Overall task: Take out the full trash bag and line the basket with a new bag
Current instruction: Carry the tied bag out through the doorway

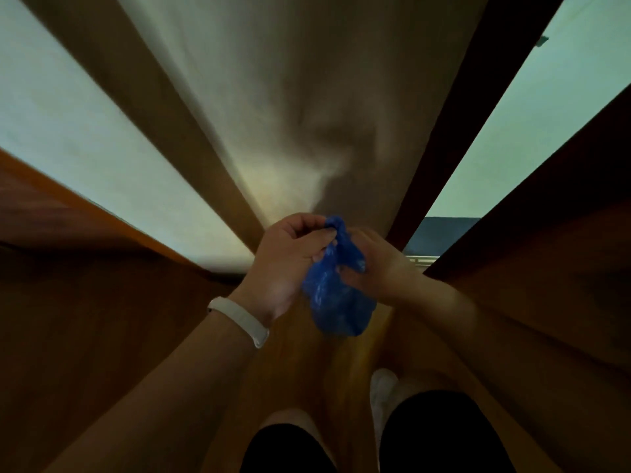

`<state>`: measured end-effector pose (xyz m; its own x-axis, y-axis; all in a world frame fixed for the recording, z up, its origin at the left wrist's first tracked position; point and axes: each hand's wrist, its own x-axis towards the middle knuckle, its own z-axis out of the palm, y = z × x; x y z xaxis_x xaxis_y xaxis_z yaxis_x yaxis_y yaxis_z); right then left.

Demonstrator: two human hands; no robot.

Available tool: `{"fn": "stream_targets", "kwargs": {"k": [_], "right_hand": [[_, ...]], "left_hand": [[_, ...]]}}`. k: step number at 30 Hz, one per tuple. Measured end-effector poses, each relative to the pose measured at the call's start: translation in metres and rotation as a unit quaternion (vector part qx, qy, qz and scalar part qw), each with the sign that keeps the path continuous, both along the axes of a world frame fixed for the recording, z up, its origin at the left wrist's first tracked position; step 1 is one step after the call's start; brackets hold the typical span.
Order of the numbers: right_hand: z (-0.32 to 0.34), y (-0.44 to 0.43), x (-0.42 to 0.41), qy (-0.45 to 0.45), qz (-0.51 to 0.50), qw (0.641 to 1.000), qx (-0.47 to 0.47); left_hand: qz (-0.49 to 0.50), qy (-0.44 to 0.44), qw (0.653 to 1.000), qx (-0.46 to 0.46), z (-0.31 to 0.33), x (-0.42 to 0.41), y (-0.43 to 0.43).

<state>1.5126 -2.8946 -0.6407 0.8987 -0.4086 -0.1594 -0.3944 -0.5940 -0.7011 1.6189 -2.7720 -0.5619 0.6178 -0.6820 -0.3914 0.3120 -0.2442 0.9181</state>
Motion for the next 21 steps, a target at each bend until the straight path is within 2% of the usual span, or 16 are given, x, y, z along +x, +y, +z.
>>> {"fn": "stream_targets", "kwargs": {"k": [4, 9, 16, 21], "right_hand": [[-0.084, -0.017, 0.007, 0.022, 0.043, 0.998, -0.026], [-0.159, -0.024, 0.014, 0.073, 0.034, 0.996, -0.042], [-0.161, -0.027, 0.011, 0.127, 0.005, 0.991, -0.044], [-0.133, -0.029, 0.009, 0.126, 0.018, 0.988, -0.083]], "left_hand": [[0.003, -0.013, 1.000, 0.028, -0.095, 0.014, -0.012], [-0.006, -0.036, 0.996, 0.078, -0.178, 0.027, -0.020], [-0.012, -0.100, 0.976, 0.193, -0.213, 0.033, -0.020], [-0.053, -0.110, 0.970, 0.212, -0.199, 0.039, -0.013]]}}
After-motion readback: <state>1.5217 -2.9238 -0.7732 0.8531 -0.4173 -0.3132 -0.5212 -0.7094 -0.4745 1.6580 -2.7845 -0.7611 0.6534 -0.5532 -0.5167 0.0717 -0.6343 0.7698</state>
